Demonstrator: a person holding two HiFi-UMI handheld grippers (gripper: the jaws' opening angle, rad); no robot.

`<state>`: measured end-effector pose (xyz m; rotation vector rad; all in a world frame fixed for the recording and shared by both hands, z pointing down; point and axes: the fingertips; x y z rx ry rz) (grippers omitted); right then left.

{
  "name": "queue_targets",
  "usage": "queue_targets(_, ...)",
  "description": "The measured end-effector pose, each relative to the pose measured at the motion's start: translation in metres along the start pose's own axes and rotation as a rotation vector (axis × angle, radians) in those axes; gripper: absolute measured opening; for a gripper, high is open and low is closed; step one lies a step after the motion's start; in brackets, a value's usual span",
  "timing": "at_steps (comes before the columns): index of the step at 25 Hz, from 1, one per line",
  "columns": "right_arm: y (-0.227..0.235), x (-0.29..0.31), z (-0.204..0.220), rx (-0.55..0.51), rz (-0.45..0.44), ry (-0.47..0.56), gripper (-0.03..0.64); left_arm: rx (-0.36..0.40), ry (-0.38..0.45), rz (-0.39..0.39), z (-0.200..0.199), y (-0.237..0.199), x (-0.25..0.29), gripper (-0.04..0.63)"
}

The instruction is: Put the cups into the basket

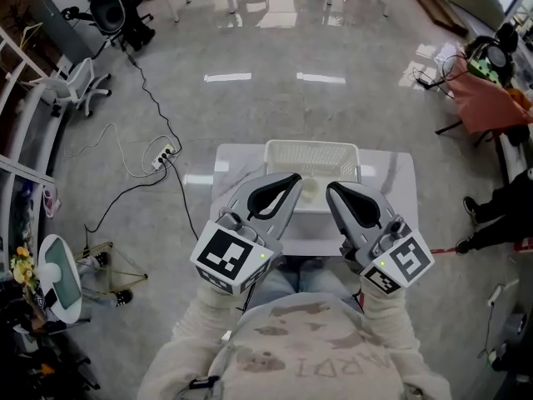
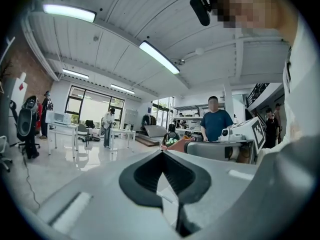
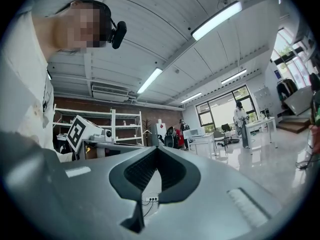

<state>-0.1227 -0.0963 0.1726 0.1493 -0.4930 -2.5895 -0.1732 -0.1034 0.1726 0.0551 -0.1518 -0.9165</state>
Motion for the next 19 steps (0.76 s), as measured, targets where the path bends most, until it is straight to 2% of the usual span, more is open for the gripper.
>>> queue_targets(5, -0.015, -0.004, -0.001, -0.009, 0.004, 0.009, 0.026, -0.014, 0.019, 0.022, -0.009, 0.009, -0.009, 0.001)
queue_targets(19, -0.027, -0.01, -0.005, -0.031, 0.006, 0.02, 0.026, 0.014, 0.043, 0.029, -0.016, 0.017, -0.02, 0.001)
Point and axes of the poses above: the fingertips, and each gripper's own axes: x forward along the fingers, y to its right, z out of its underside, and after that the axes turned 13 degrees about x, right-handed
